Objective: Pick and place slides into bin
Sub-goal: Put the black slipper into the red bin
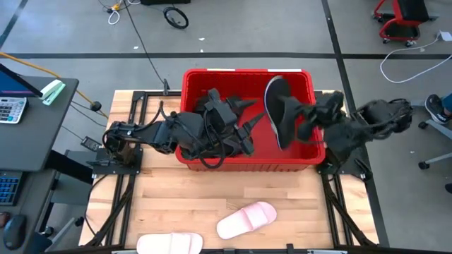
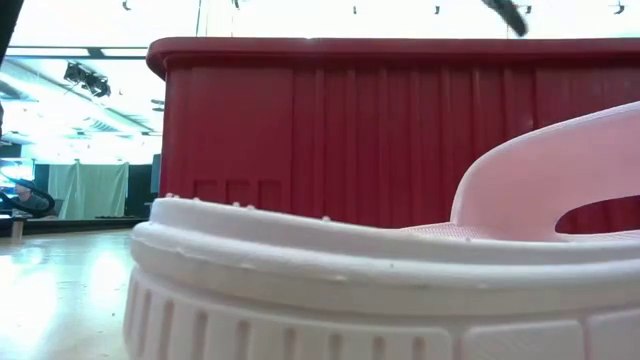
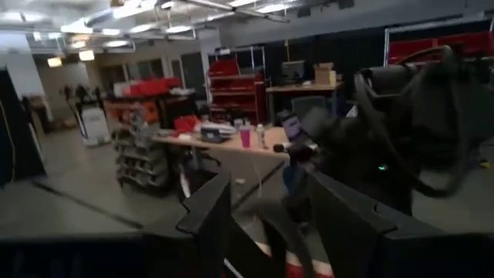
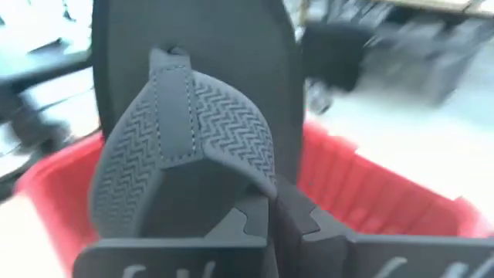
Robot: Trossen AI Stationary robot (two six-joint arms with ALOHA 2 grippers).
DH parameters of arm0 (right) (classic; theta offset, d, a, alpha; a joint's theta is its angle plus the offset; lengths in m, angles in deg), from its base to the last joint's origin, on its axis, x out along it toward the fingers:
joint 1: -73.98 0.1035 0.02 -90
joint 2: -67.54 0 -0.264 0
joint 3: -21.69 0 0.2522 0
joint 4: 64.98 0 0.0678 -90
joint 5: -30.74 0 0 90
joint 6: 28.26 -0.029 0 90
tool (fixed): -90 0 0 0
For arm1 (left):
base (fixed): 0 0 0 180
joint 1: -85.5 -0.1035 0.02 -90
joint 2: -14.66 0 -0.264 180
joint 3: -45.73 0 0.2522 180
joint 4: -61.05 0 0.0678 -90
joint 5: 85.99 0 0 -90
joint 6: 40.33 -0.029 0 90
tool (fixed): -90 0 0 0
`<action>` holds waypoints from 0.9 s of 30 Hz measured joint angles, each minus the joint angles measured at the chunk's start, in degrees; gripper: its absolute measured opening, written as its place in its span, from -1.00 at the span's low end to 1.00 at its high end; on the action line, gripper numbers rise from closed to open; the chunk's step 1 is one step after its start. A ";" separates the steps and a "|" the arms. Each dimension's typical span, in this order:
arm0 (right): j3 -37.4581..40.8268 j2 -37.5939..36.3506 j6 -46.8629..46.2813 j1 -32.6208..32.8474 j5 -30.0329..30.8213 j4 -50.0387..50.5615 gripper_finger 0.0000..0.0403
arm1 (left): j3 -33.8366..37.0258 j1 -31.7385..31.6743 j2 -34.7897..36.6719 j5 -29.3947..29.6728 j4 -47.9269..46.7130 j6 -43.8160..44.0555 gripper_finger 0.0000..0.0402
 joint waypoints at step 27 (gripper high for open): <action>0.04 0.85 33.49 -11.36 -11.65 -35.27 -1.00 | -0.02 -7.80 -8.33 -5.65 -1.50 4.75 -0.07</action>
